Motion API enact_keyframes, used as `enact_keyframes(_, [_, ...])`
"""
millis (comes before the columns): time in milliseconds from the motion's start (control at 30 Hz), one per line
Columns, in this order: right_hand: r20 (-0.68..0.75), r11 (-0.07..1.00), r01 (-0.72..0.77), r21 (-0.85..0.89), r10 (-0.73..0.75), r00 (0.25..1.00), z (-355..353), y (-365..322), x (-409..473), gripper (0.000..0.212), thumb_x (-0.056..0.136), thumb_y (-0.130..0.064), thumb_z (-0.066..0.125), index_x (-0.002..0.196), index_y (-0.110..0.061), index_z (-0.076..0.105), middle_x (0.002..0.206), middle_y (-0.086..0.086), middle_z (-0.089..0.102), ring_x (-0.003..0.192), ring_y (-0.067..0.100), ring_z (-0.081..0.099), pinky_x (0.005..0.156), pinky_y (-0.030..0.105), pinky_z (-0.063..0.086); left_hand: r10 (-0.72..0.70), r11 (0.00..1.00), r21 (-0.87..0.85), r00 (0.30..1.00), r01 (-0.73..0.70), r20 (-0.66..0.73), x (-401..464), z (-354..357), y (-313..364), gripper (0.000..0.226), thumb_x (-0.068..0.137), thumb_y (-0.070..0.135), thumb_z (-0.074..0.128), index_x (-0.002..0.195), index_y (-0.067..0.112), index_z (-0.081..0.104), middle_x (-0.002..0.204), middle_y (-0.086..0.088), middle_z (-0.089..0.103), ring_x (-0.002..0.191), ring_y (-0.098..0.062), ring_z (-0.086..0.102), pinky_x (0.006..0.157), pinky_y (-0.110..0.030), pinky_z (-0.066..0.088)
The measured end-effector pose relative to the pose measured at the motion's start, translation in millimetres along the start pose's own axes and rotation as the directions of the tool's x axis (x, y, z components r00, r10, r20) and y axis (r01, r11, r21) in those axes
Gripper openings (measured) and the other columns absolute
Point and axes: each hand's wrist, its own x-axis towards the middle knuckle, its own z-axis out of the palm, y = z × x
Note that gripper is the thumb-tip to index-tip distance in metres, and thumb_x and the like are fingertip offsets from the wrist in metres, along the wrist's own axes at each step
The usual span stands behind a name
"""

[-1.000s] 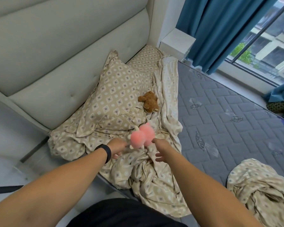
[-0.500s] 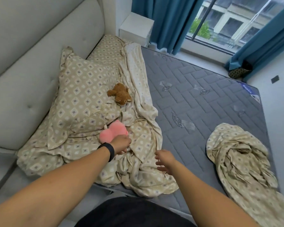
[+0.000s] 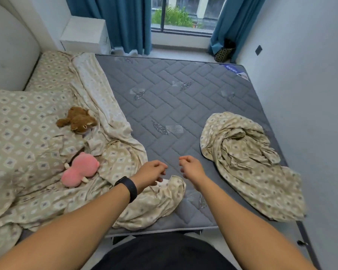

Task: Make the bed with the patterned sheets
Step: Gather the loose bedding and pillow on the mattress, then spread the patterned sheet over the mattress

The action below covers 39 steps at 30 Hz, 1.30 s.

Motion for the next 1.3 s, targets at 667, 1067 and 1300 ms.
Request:
enact_keyframes(667, [-0.227,0.992,-0.106,-0.067,0.089,0.970,-312,162,0,0.026,0.099,-0.022,0.055,0.121,-0.020,0.068,0.117,-0.001,0.067,0.095,0.014,0.060,0.078,0.028,0.047,-0.021,0.975,0.219,0.971,-0.033,0.239,44,300,100,0.021,0.103,0.020,0.046,0.110,0.019,0.065,0.109,-0.006,0.070,0.077,-0.016,0.063,0.064,-0.025,0.046])
enact_keyframes(1067, [-0.357,0.999,-0.030,0.037,0.041,0.933,-436,190,-10,0.019,0.097,-0.023,0.056,0.109,-0.026,0.071,0.093,-0.009,0.065,0.084,0.011,0.059,0.072,0.028,0.044,-0.027,0.942,0.312,0.904,-0.119,0.427,51,427,154,0.022,0.102,0.024,0.047,0.112,0.022,0.067,0.114,-0.005,0.071,0.081,-0.016,0.064,0.067,-0.025,0.047])
enact_keyframes(1300, [-0.079,0.996,-0.040,-0.085,0.033,0.996,-525,234,52,0.020,0.098,-0.024,0.058,0.114,-0.022,0.070,0.094,-0.012,0.062,0.082,0.007,0.057,0.068,0.020,0.041,-0.040,0.971,0.238,0.975,-0.013,0.217,102,519,184,0.020,0.102,0.020,0.046,0.105,0.019,0.066,0.106,-0.007,0.068,0.078,-0.018,0.060,0.063,-0.026,0.045])
